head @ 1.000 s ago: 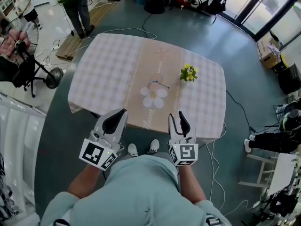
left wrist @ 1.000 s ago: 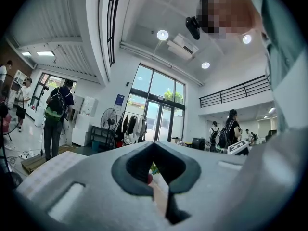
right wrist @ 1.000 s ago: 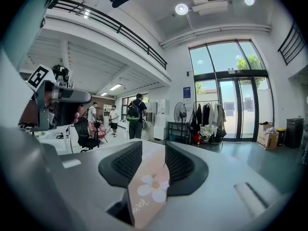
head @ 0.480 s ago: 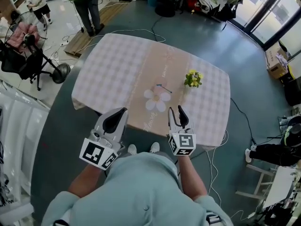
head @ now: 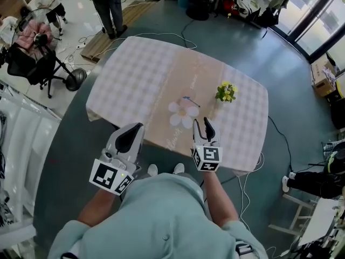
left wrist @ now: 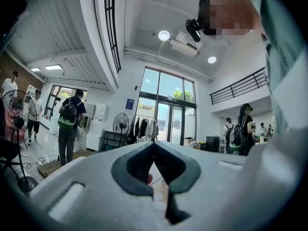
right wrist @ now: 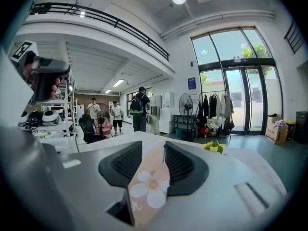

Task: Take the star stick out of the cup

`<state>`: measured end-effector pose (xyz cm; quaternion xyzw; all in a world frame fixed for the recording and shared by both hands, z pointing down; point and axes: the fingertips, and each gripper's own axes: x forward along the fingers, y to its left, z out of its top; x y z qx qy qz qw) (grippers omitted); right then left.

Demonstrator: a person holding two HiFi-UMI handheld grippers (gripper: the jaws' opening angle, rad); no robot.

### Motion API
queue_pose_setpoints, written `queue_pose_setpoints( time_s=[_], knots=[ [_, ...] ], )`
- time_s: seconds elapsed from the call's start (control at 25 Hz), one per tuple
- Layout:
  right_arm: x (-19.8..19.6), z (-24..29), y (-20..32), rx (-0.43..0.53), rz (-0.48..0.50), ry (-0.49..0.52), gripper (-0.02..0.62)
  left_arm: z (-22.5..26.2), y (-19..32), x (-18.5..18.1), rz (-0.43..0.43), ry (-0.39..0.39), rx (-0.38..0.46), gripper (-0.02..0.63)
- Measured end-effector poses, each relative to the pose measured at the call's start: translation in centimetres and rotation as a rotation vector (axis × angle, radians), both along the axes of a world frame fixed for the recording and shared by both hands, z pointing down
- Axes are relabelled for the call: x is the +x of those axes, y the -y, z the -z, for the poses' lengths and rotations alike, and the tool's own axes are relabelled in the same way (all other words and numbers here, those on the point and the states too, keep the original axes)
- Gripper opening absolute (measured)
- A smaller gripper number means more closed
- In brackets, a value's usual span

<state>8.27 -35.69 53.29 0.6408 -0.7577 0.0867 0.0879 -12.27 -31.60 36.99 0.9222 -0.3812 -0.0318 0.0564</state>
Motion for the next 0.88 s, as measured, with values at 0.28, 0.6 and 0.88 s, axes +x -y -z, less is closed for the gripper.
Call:
queue_pose_setpoints(
  time_s=[0.28, 0.6, 0.88],
  knots=[
    [0.0, -1.9, 1.1, -0.033, -0.005, -0.014, 0.130, 0.1, -0.3, -0.9, 0.029, 0.016, -0.002, 0.005],
    [0.8, -3.5, 2.3, -0.066, -0.025, -0.027, 0.130, 0.5, -0.5, -1.1, 0.046, 0.024, 0.000, 0.005],
    [1.1, -4.7, 3.3, -0.081, -0.028, -0.023, 0.130, 0.6, -0.8, -1.4, 0.061, 0.027, 0.004, 0.005]
  ],
)
